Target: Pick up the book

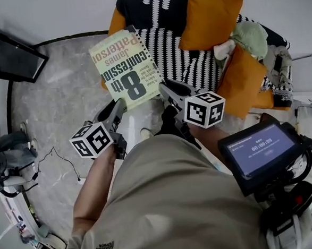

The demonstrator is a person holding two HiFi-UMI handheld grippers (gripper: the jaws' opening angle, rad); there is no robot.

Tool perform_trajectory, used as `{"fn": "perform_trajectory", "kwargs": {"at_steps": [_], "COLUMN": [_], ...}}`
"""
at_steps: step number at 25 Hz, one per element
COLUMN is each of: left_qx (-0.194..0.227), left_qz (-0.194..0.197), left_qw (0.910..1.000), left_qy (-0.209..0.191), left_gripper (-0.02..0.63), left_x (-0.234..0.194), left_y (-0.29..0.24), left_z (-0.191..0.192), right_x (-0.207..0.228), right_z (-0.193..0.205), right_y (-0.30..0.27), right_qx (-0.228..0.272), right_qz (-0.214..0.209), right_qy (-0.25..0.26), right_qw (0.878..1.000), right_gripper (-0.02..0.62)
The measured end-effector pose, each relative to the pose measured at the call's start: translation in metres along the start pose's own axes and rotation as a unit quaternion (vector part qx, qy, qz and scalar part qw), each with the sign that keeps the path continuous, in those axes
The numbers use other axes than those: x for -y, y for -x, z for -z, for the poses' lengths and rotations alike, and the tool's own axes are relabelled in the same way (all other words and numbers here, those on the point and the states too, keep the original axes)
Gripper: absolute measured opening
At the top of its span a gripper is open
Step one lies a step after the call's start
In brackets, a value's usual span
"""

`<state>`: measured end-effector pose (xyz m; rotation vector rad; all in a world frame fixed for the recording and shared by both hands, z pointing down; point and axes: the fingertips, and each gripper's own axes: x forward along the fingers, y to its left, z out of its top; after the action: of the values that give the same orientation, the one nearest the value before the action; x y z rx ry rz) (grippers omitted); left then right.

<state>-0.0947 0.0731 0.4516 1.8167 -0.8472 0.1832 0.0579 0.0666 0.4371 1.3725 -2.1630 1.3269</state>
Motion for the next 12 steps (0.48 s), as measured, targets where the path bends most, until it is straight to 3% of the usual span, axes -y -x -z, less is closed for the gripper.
{"fn": "perform_trajectory", "kwargs": {"at_steps": [12], "left_qx": [-0.01], "left_qz": [0.003], "left_qw": [0.9999], "left_qy": [-0.002], "left_gripper": [0.087], "left_x": [-0.0006], "left_y": [-0.0023], "left_z": [-0.0004], "right_x": [0.0006], "right_z": [0.0014], "right_y": [0.0017], "right_qx": [0.0], "right_qz": [0.003], "right_qy": [-0.002], "right_qw": [1.0], "right_gripper": [0.11]}}
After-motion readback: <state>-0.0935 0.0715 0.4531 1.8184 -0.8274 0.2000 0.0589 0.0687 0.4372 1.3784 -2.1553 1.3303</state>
